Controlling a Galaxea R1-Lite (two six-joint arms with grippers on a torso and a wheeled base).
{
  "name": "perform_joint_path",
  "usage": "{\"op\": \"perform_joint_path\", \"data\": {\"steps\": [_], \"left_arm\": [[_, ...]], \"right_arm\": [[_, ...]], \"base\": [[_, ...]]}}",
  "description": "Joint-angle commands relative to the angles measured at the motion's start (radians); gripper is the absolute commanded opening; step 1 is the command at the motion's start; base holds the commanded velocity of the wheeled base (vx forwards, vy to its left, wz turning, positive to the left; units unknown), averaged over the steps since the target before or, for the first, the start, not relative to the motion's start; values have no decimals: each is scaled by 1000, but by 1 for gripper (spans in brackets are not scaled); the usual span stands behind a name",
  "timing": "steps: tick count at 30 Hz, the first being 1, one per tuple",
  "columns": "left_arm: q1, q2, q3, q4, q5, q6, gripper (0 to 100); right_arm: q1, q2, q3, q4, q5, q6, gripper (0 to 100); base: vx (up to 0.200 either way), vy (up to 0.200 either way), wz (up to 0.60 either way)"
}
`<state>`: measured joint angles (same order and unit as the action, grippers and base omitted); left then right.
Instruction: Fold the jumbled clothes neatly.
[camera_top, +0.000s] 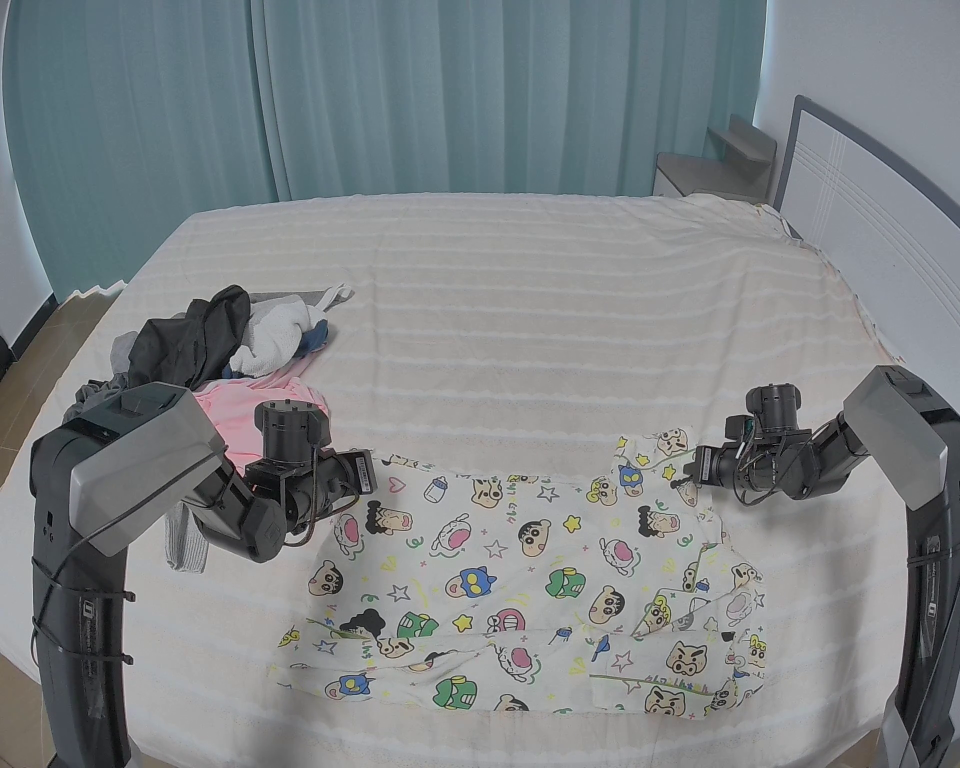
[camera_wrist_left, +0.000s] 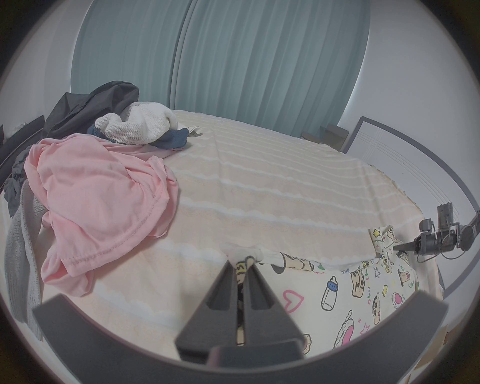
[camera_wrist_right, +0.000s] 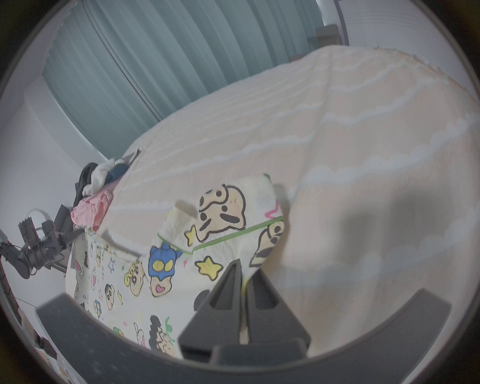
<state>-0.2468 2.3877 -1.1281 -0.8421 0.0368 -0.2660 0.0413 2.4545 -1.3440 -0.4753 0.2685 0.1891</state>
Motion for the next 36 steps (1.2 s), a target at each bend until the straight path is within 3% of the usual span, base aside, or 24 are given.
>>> {"op": "perform_joint_path", "data": {"steps": [1, 9, 21, 22, 36], "left_arm": [[0, -7, 8, -6, 5, 2, 0], [0, -13, 44, -95, 9, 1, 0], [-2, -15, 56, -104, 9, 2, 0], [-2, -15, 56, -104, 9, 2, 0], [-2, -13, 57, -106, 9, 2, 0]], "right_arm": [[-14, -25, 42, -95, -2, 26, 0], [-17, -49, 75, -163, -2, 52, 0], [-20, -63, 138, -66, 58, 55, 0], [-20, -60, 135, -68, 58, 50, 100], [-9, -42, 135, -75, 95, 58, 100]], "base": [[0, 0, 0], [0, 0, 0], [0, 0, 0], [0, 0, 0], [0, 0, 0]]}}
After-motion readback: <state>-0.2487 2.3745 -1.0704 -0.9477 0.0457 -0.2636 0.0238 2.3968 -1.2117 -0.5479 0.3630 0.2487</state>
